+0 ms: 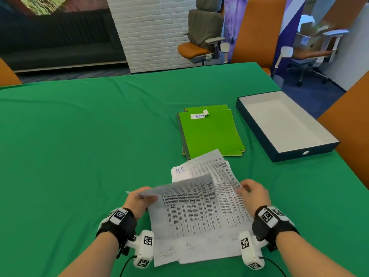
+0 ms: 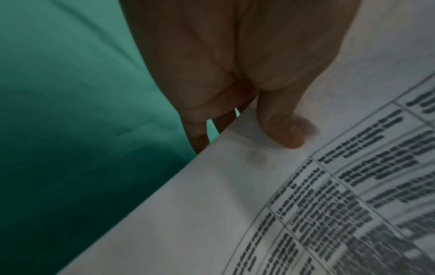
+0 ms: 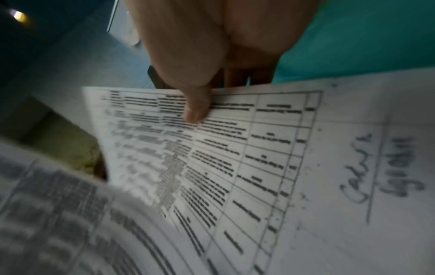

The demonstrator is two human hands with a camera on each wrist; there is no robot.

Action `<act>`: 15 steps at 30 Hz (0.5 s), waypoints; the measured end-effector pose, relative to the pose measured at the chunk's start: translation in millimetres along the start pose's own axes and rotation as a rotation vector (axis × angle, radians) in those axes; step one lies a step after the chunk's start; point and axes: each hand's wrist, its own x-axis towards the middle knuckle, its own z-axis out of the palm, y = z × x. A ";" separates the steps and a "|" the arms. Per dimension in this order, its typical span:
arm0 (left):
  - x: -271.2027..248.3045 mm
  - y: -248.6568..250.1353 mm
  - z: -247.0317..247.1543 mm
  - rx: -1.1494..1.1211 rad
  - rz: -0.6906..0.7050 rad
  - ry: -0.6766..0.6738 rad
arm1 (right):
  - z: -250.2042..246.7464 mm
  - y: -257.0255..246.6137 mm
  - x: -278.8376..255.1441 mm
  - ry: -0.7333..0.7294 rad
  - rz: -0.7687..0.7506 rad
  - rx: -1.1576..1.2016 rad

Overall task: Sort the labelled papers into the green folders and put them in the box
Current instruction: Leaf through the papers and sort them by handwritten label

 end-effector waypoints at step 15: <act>-6.5 3.0 31.8 -0.086 0.039 0.056 | 5.2 -16.8 -21.6 -0.482 0.014 0.480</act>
